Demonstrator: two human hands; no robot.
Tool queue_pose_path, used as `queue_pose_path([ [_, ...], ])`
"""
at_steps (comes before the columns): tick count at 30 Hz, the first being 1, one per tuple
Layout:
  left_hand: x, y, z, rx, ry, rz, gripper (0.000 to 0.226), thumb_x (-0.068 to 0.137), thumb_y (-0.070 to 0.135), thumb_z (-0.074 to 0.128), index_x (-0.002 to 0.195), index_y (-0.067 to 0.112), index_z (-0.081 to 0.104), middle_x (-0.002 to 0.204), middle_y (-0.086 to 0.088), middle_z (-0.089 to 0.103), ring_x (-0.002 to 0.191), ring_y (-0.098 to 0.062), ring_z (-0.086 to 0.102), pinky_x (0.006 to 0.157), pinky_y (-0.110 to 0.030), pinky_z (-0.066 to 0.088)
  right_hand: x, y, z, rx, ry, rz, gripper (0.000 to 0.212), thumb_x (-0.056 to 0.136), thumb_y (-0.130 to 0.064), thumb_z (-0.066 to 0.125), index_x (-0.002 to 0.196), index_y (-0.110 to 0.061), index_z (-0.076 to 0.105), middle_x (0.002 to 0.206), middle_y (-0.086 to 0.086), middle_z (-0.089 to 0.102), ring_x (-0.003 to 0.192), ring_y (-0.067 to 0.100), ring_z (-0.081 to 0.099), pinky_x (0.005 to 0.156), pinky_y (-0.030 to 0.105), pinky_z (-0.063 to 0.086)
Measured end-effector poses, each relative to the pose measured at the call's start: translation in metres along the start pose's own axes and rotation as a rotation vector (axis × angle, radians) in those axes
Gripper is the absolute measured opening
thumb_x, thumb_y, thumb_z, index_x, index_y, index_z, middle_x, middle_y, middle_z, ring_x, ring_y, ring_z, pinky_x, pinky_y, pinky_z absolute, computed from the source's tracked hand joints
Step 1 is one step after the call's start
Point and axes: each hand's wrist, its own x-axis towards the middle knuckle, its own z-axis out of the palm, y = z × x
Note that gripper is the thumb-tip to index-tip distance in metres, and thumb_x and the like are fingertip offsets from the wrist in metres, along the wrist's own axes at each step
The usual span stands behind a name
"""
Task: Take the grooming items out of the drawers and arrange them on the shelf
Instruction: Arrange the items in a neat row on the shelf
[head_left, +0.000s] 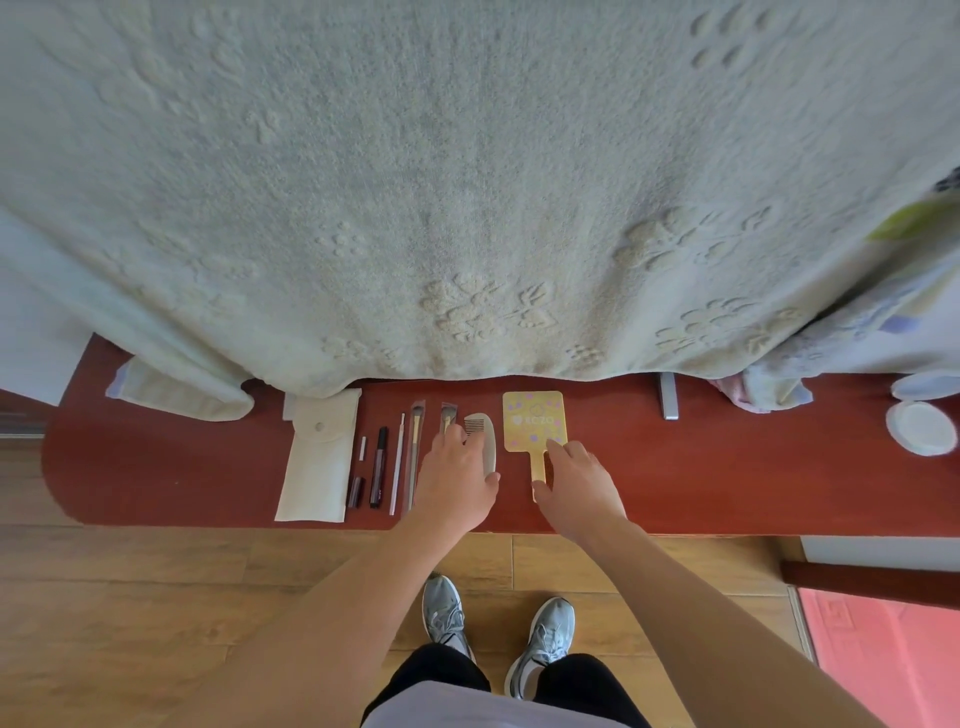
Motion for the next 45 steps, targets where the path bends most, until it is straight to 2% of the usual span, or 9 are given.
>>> queue_pose_path([
  [7, -0.005, 0.005, -0.013, 0.114, 0.043, 0.016, 0.051, 0.094, 0.046, 0.056, 0.135, 0.017, 0.05, 0.134, -0.004, 0.05, 0.121, -0.023, 0.049, 0.098, -0.038, 0.046, -0.01, 0.013, -0.018, -0.154, 0.021, -0.064, 0.053, 0.095, -0.04, 0.047, 0.143, -0.018, 0.038, 0.144, 0.004, 0.041, 0.131, 0.024, 0.037, 0.106, 0.038, 0.038],
  [13, -0.018, 0.014, -0.03, 0.152, 0.088, 0.05, 0.046, 0.095, 0.044, 0.046, 0.132, 0.016, 0.053, 0.134, -0.002, 0.053, 0.121, -0.022, 0.051, 0.099, -0.039, 0.046, -0.025, 0.033, -0.041, -0.233, 0.076, -0.143, 0.042, 0.096, -0.041, 0.043, 0.129, -0.016, 0.05, 0.137, 0.003, 0.047, 0.131, 0.023, 0.038, 0.108, 0.036, 0.035],
  [19, -0.035, 0.02, -0.048, 0.172, 0.105, 0.064, 0.046, 0.099, 0.037, 0.043, 0.14, 0.015, 0.047, 0.143, -0.004, 0.049, 0.132, -0.023, 0.045, 0.107, -0.039, 0.038, -0.042, 0.042, -0.057, -0.28, 0.134, -0.158, 0.041, 0.098, -0.039, 0.039, 0.129, -0.015, 0.049, 0.133, 0.002, 0.051, 0.13, 0.022, 0.039, 0.113, 0.036, 0.03],
  [24, -0.044, 0.018, -0.062, 0.151, 0.103, 0.112, 0.036, 0.1, 0.029, 0.04, 0.13, 0.014, 0.051, 0.134, -0.005, 0.054, 0.125, -0.024, 0.048, 0.103, -0.039, 0.038, -0.06, 0.038, -0.064, -0.268, 0.208, -0.123, 0.033, 0.098, -0.039, 0.035, 0.117, -0.018, 0.053, 0.119, -0.002, 0.055, 0.116, 0.018, 0.044, 0.108, 0.035, 0.035],
  [29, -0.048, 0.012, -0.079, 0.186, 0.081, 0.183, 0.043, 0.1, 0.03, 0.037, 0.138, 0.012, 0.047, 0.141, -0.005, 0.05, 0.131, -0.024, 0.043, 0.109, -0.039, 0.035, -0.08, 0.026, -0.068, -0.259, 0.285, -0.087, 0.03, 0.098, -0.038, 0.035, 0.111, -0.017, 0.053, 0.114, -0.002, 0.055, 0.11, 0.018, 0.045, 0.102, 0.033, 0.037],
  [34, -0.055, 0.018, -0.089, 0.239, 0.057, 0.274, 0.046, 0.101, 0.031, 0.035, 0.142, 0.012, 0.044, 0.143, -0.005, 0.049, 0.133, -0.023, 0.042, 0.11, -0.039, 0.035, -0.106, 0.031, -0.066, -0.253, 0.334, -0.019, 0.03, 0.098, -0.038, 0.034, 0.111, -0.018, 0.052, 0.112, -0.003, 0.054, 0.11, 0.018, 0.046, 0.105, 0.036, 0.037],
  [38, -0.065, 0.039, -0.088, 0.242, 0.076, 0.326, 0.045, 0.102, 0.033, 0.037, 0.141, 0.012, 0.045, 0.142, -0.005, 0.05, 0.132, -0.024, 0.044, 0.109, -0.04, 0.037, -0.126, 0.046, -0.07, -0.233, 0.381, 0.018, 0.023, 0.097, -0.037, 0.032, 0.098, -0.021, 0.048, 0.101, -0.006, 0.052, 0.099, 0.015, 0.045, 0.102, 0.036, 0.04],
  [42, -0.066, 0.073, -0.084, 0.272, 0.088, 0.38, 0.044, 0.101, 0.033, 0.039, 0.137, 0.01, 0.048, 0.138, -0.006, 0.051, 0.127, -0.025, 0.046, 0.106, -0.04, 0.039, -0.142, 0.073, -0.081, -0.214, 0.417, 0.029, 0.024, 0.097, -0.037, 0.031, 0.099, -0.022, 0.049, 0.1, -0.008, 0.051, 0.099, 0.014, 0.044, 0.102, 0.034, 0.04],
  [45, -0.067, 0.107, -0.076, 0.281, 0.096, 0.395, 0.045, 0.1, 0.033, 0.038, 0.137, 0.011, 0.048, 0.139, -0.006, 0.051, 0.127, -0.024, 0.047, 0.106, -0.04, 0.039, -0.159, 0.106, -0.093, -0.217, 0.436, 0.04, 0.018, 0.096, -0.037, 0.031, 0.092, -0.024, 0.042, 0.094, -0.008, 0.048, 0.094, 0.013, 0.042, 0.099, 0.034, 0.04],
])
